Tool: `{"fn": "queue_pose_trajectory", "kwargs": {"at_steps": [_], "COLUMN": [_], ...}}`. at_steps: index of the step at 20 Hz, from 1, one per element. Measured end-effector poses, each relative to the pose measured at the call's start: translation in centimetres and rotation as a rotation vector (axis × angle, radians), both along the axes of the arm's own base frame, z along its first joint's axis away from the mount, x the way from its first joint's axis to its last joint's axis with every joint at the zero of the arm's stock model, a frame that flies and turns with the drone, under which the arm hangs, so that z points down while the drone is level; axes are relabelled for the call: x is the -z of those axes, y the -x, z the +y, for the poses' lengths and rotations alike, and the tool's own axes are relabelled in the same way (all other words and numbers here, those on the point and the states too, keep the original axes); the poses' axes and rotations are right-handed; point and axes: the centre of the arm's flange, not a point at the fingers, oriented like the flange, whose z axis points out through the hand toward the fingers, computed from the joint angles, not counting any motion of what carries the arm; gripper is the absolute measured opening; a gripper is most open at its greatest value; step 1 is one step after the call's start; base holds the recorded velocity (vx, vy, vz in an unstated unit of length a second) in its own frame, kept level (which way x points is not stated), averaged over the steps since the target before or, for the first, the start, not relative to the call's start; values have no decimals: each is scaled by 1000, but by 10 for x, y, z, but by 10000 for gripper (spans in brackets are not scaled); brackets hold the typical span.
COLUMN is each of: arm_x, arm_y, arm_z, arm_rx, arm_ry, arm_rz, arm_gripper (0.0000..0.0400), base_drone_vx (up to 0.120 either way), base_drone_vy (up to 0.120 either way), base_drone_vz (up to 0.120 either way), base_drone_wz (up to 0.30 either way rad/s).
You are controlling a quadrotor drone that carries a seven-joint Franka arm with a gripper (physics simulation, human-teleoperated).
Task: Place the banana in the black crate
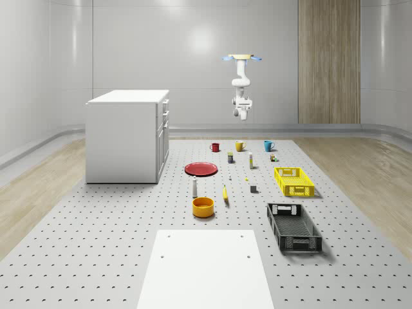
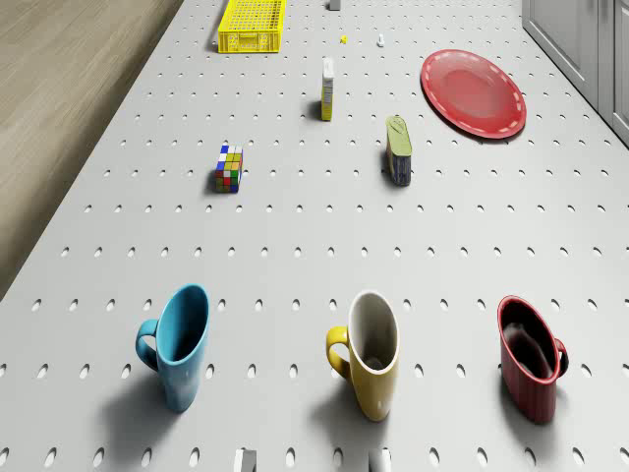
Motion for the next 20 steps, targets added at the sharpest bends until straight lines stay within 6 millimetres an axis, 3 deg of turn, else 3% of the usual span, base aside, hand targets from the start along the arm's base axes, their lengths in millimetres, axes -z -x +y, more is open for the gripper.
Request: {"fn": "queue_pose_trajectory", "kwargs": {"at_steps": [2, 10, 20], "arm_x": [-15, -66, -90], "arm_y": [3, 2, 0], "arm_z": [0, 0, 0], "arm_rx": [0, 0, 0], "arm_ry": [0, 0, 0], "arm_rz": [-2, -8, -16], "arm_gripper": [400, 400, 400], "base_drone_vx": [20, 120, 120], "base_drone_vy": [-120, -120, -120], "base_drone_vz": [0, 0, 0], "base_drone_wz": [0, 0, 0]}}
